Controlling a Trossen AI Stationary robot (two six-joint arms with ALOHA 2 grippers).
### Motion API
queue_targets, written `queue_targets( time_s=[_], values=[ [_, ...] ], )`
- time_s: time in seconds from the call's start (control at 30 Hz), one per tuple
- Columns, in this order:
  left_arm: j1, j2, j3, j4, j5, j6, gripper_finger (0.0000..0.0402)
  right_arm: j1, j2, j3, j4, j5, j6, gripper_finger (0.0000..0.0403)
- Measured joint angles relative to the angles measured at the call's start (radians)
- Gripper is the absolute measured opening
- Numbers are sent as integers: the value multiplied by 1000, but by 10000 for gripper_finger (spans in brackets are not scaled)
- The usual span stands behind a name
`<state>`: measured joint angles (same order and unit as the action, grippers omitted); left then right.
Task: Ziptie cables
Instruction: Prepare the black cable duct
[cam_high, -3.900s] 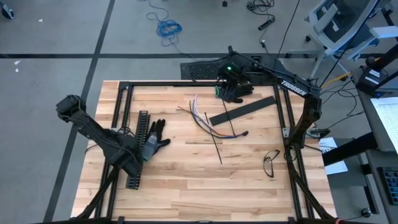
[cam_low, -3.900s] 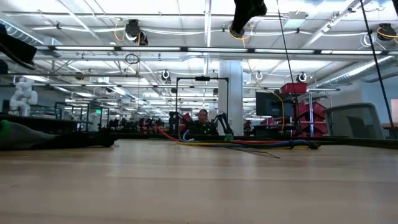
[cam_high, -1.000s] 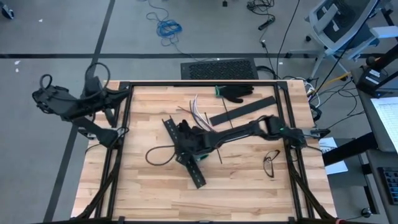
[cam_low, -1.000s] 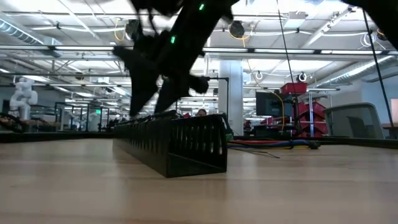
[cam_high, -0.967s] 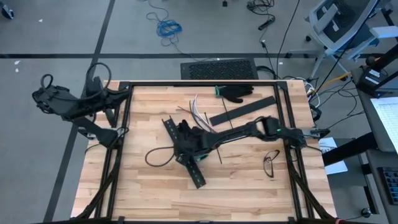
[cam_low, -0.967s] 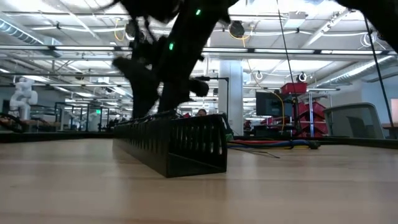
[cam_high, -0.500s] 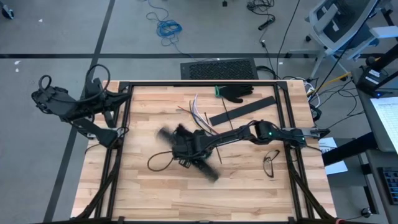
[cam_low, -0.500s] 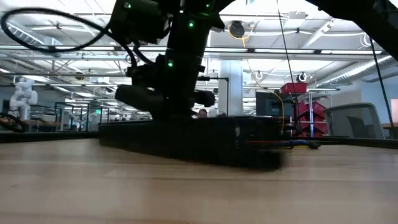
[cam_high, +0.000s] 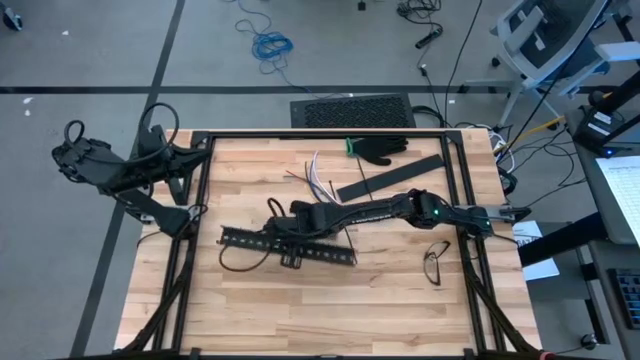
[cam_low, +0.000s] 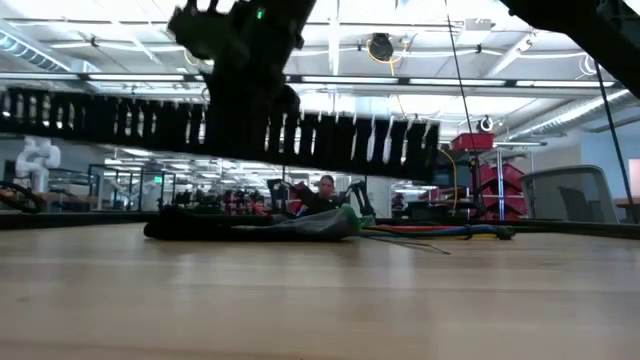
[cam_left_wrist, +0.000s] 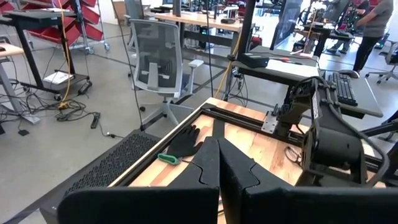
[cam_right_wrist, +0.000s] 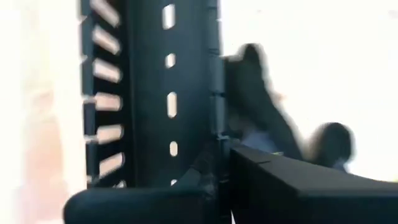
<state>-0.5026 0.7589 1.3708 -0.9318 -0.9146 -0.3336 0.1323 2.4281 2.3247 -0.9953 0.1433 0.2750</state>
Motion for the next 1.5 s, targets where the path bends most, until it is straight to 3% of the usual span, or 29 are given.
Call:
queue_targets(
  time_s=[0.1,0.27,0.4,0.67,1.0,1.17,1.5],
  values=[
    [0,0,0,1,0,0,0,20,-2,33,-113,-97,-20,1],
    [0,0,0,1,-2,1,0,36,-8,30,-292,-139,-63,1],
    [0,0,0,1,-5,1,0,62,-10,30,-304,-144,-53,1],
    [0,0,0,0,-6,1,0,106,-2,-52,-165,-139,59,0],
    [0,-1,0,-1,-6,0,0,135,-15,-335,104,-148,-23,0],
    [0,-2,0,2,-7,1,0,106,-20,-422,145,-152,-85,0],
    [0,-2,0,2,-55,1,0,-22,-17,-429,212,-122,-129,0]
  ],
)
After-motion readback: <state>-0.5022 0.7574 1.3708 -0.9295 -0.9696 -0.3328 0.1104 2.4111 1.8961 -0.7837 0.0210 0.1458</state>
